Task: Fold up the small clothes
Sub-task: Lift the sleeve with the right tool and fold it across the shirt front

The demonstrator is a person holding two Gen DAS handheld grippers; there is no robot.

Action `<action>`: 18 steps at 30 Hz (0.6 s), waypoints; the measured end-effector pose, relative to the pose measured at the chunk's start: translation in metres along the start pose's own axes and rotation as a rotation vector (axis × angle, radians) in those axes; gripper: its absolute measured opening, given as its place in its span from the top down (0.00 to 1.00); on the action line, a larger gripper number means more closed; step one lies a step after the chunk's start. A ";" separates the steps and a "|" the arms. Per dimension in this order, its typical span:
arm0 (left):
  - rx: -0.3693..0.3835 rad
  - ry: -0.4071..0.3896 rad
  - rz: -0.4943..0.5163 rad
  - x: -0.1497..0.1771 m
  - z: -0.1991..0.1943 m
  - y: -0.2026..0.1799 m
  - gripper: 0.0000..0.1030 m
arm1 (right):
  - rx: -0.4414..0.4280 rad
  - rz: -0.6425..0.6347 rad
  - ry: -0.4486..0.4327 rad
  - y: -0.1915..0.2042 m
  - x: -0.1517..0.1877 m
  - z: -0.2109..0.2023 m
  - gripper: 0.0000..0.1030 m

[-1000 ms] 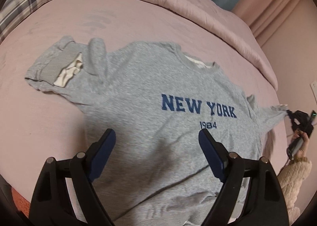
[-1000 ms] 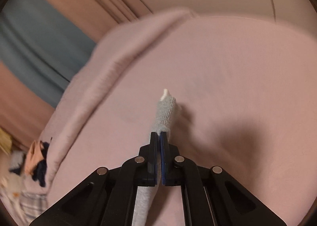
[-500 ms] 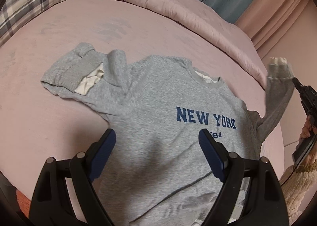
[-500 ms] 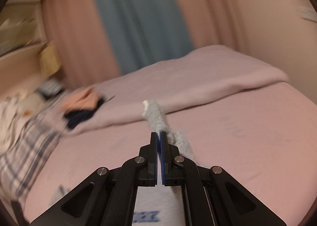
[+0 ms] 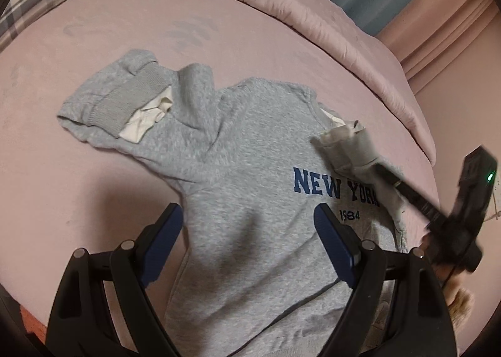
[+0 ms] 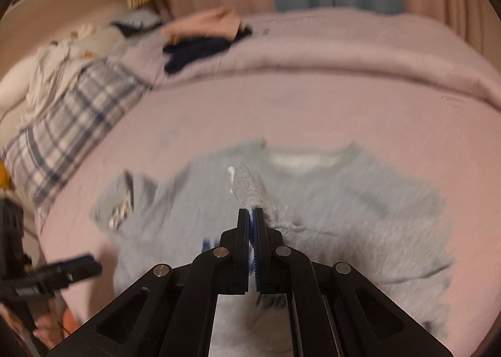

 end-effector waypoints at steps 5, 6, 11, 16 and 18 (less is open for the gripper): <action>0.046 0.035 -0.016 -0.007 0.014 -0.010 0.16 | -0.051 0.021 0.094 0.011 0.028 0.014 0.97; 0.054 0.045 -0.016 -0.009 0.018 -0.013 0.16 | -0.061 0.034 0.111 0.012 0.033 0.016 0.97; 0.090 0.083 0.009 -0.021 0.040 -0.036 0.16 | -0.082 0.066 0.188 0.009 0.053 0.021 0.96; 0.145 0.151 0.047 -0.033 0.080 -0.068 0.15 | -0.111 0.151 0.129 -0.011 0.053 -0.020 0.52; 0.145 0.190 0.056 -0.031 0.098 -0.077 0.16 | -0.111 0.207 0.072 -0.027 0.051 -0.044 0.39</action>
Point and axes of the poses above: each gripper's, at about its wrist camera, not at the fingertips, and z roughly the way its jaws point, y to its left, x to its underside, the point moved 9 cm from there along z, roughly the way its jaws point, and after that the axes turned 2 degrees about z, right-handed, at the moved point
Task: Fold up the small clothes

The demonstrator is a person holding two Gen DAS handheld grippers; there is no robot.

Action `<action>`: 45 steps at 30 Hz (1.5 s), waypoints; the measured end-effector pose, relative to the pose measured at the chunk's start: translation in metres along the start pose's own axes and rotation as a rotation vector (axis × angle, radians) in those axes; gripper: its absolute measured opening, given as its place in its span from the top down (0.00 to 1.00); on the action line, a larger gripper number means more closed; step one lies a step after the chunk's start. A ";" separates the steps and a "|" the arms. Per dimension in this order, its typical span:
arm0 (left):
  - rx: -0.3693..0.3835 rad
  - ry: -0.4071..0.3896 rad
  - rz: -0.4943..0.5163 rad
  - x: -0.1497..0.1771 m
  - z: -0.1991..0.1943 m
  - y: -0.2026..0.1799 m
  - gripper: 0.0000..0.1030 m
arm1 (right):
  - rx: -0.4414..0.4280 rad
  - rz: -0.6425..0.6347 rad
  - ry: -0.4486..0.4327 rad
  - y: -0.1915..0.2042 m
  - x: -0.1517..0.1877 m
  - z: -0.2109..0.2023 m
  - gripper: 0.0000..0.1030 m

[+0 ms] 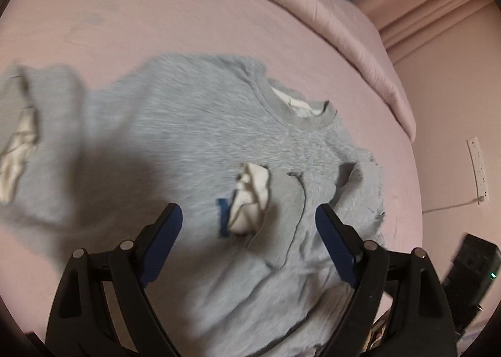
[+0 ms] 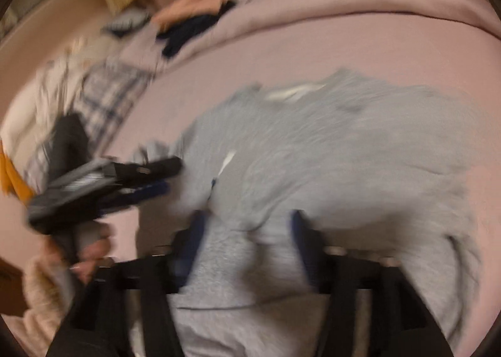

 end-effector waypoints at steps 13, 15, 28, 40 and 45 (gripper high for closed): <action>0.049 0.062 0.030 -0.001 0.049 -0.029 0.58 | 0.315 0.250 -0.091 -0.136 -0.004 -0.046 0.39; 0.107 0.082 0.016 0.002 0.050 -0.033 0.73 | 0.290 0.288 -0.066 -0.144 0.001 -0.035 0.43; -0.075 -0.245 0.096 -0.034 -0.038 -0.002 0.82 | 0.227 0.292 -0.052 -0.130 0.004 -0.026 0.92; -0.169 -0.147 0.038 -0.015 0.004 0.042 0.79 | 0.312 0.253 0.009 -0.135 0.002 -0.007 0.95; -0.134 -0.230 0.025 -0.020 -0.027 0.033 0.81 | 0.347 0.210 -0.058 -0.135 -0.032 -0.033 0.86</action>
Point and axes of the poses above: each gripper's, at about its wrist camera, not at the fingertips, and z roughly the way its jaws point, y to its left, x to its underside, the point moved 9 cm from there along z, roughly the way its jaws point, and after that the axes turned 2 degrees about z, right-handed, at the moved point
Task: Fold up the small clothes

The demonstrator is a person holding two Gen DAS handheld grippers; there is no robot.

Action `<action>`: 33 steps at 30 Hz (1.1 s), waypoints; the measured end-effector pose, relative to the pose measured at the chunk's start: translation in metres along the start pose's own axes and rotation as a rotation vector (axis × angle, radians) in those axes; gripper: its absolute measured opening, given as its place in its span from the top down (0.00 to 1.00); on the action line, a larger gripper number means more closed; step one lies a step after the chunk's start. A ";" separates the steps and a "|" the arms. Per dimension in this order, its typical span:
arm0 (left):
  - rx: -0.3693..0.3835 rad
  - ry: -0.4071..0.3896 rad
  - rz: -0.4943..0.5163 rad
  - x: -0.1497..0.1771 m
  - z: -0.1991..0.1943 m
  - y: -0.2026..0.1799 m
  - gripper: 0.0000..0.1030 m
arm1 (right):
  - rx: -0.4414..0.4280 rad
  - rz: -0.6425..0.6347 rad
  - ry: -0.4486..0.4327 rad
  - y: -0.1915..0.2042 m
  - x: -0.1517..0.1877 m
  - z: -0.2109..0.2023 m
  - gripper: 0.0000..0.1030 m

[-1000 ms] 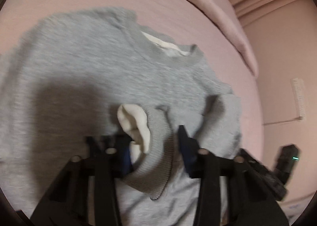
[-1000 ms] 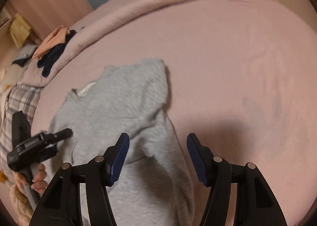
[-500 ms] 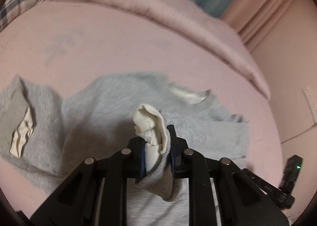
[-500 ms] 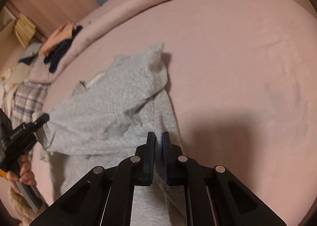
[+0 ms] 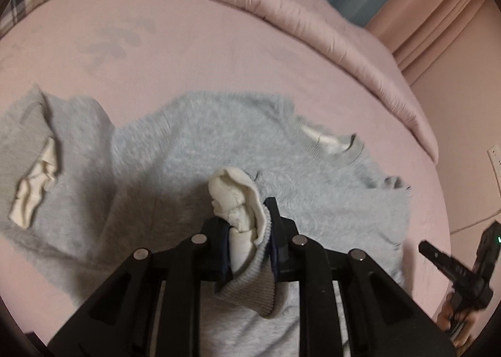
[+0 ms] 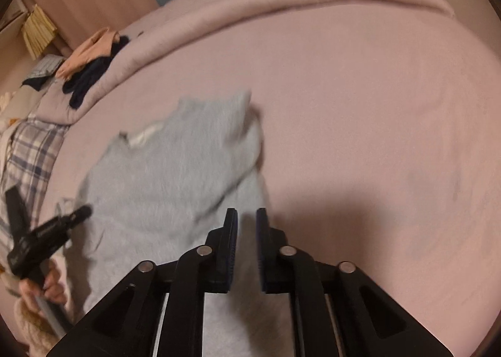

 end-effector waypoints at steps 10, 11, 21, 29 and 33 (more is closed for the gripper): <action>-0.051 0.052 0.008 0.009 0.020 0.012 0.81 | -0.097 0.081 0.045 0.011 -0.073 0.061 0.59; -0.049 0.054 0.006 0.009 0.020 0.012 0.81 | -0.089 0.078 0.050 0.013 -0.074 0.065 0.55; 0.012 0.054 -0.004 0.002 0.015 0.004 0.80 | 0.024 0.009 -0.014 0.024 -0.091 0.074 0.93; -0.054 0.087 0.032 0.009 0.037 0.006 0.74 | 0.074 0.012 0.045 0.009 -0.082 0.107 0.93; -0.034 0.109 -0.002 0.008 0.033 0.009 0.63 | 0.061 0.010 0.041 0.011 -0.084 0.089 0.78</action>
Point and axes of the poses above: each gripper's, at about its wrist camera, not at the fingertips, and z roughly the way its jaws point, y to its left, x to its underside, the point moved 9 cm from there along z, roughly the way its jaws point, and after that the axes turned 2 degrees about z, right-handed, at the moved point
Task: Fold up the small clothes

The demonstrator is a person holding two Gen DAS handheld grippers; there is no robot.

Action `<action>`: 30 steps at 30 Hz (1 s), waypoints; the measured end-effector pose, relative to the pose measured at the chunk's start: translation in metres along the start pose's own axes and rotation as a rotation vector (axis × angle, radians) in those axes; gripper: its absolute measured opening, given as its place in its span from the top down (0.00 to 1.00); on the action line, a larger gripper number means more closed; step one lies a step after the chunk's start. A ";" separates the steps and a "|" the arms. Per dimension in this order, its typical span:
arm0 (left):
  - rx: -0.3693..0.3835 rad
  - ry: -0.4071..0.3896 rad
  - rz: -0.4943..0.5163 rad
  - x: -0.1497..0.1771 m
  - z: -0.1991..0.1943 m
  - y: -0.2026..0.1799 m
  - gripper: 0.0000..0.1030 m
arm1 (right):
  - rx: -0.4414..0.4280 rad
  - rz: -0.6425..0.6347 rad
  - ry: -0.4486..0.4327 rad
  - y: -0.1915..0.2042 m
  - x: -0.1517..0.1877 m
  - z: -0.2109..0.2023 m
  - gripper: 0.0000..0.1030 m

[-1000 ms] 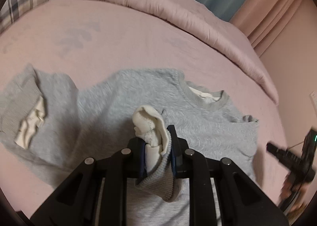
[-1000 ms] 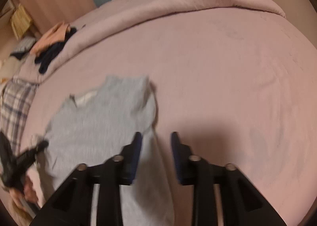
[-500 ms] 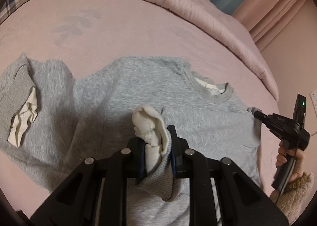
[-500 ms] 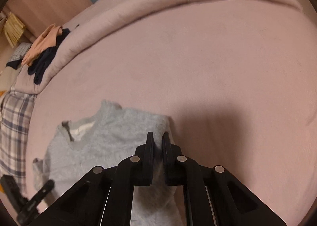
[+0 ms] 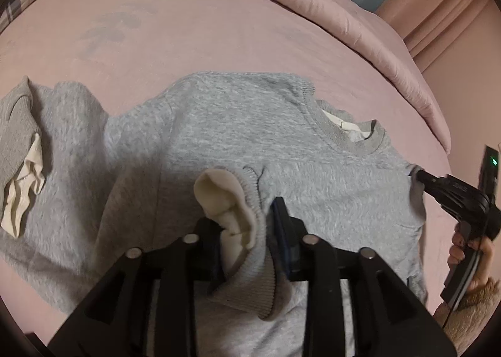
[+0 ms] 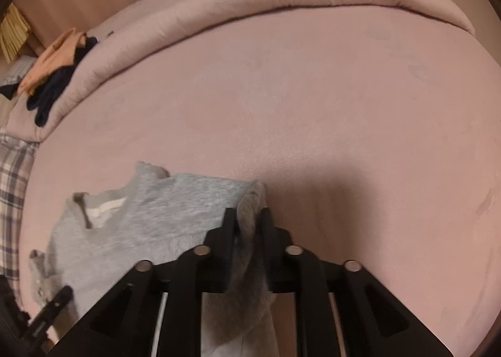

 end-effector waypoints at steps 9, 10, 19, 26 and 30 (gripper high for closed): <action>0.031 0.014 -0.056 0.022 -0.024 0.009 0.41 | -0.059 -0.049 0.021 -0.011 0.066 -0.052 0.51; 0.039 0.012 -0.062 0.024 -0.024 0.009 0.42 | -0.070 -0.044 0.034 -0.011 0.074 -0.051 0.51; 0.024 -0.008 -0.056 0.035 -0.021 0.010 0.73 | -0.120 -0.042 0.115 0.004 0.119 -0.044 0.54; 0.046 -0.022 -0.043 0.033 -0.029 0.006 0.74 | -0.100 -0.067 0.045 0.007 0.118 -0.054 0.95; 0.056 0.000 -0.044 0.034 -0.024 0.007 0.74 | -0.097 -0.048 -0.022 0.000 0.112 -0.074 0.95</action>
Point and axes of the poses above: each gripper's, at about its wrist camera, not at the fingertips, and z roughly the way its jaws point, y to its left, x to its underside, the point moved 9 cm from there along z, roughly the way its jaws point, and after that the axes turned 2 degrees about z, right-handed, at the moved point
